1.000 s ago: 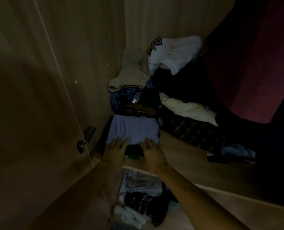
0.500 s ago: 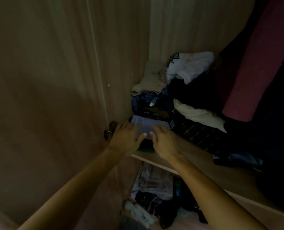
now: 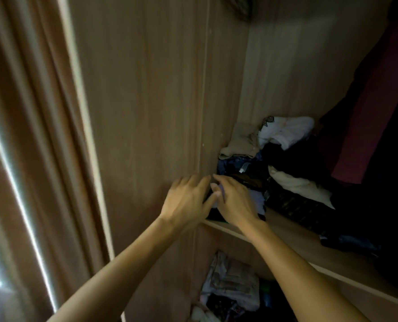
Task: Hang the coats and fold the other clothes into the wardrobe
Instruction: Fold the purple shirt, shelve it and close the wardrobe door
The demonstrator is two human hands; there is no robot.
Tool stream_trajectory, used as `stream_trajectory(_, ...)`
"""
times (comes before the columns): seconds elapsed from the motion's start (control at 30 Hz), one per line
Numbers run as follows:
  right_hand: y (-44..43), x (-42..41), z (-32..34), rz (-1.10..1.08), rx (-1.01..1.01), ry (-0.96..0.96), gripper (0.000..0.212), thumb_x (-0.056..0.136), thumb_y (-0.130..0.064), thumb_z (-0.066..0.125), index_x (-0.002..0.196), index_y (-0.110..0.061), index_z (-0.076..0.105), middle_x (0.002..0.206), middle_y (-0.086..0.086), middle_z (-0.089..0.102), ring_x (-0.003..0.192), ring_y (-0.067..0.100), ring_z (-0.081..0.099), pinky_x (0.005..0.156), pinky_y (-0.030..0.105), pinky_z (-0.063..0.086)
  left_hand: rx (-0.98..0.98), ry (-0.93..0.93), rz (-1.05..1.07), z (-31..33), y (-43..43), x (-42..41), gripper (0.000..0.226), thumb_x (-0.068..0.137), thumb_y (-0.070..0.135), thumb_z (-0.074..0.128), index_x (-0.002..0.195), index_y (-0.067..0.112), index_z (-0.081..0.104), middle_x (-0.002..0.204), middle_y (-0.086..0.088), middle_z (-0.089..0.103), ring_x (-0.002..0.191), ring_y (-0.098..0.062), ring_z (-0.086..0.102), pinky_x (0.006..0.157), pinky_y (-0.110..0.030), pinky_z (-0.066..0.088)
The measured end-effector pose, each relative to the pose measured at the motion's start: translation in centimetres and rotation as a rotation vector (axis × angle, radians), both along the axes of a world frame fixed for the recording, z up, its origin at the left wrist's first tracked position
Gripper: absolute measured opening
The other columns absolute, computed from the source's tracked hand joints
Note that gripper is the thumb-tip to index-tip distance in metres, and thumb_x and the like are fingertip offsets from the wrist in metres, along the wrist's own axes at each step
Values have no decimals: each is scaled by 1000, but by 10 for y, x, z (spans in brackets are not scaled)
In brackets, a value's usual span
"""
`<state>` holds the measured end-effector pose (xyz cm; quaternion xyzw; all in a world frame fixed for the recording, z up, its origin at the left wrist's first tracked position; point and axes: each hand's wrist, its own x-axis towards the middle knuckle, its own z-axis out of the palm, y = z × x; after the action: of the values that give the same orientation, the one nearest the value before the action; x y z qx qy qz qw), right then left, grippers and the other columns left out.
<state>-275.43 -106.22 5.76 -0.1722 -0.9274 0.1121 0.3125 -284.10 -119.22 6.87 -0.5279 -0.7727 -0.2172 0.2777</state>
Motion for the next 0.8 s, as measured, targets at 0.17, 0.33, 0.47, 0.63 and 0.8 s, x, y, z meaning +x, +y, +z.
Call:
stream_trajectory(0.17,-80,-17,-2,49,2,18,30,98,-19,48,125,-15,59,126,2,60,117,19,55,96,18,34,77,-8,-40,14,-84,0,40,94,52,34,116,24,55,109,1,62,99,-20,58,82,-31,42)
stream_trajectory(0.33,-144,-24,13,22,-38,23,45,102,-38,29,140,-17,44,142,-3,48,129,12,43,97,11,17,278,-63,-23,26,-160,-19,36,92,46,48,118,21,54,107,2,61,97,-18,58,78,-26,39)
stream_trajectory(0.47,-176,-29,22,7,-19,-52,49,101,-43,25,142,-20,40,145,-1,44,131,15,41,108,31,29,371,-314,94,27,-192,-35,65,89,54,46,141,19,32,141,-5,43,123,-21,44,97,-37,40)
stream_trajectory(0.63,-200,-32,32,19,8,-34,48,100,-45,30,140,-21,43,142,-1,47,127,16,47,106,35,38,173,-629,55,28,-187,-48,82,88,67,36,149,22,6,156,-8,20,135,-26,35,106,-44,37)
stream_trajectory(0.8,-202,-23,40,28,17,1,43,100,-39,34,139,-22,44,140,-2,49,127,14,47,106,36,39,257,-744,-37,29,-174,-44,70,85,63,46,137,24,22,142,-6,42,107,-20,57,76,-29,47)
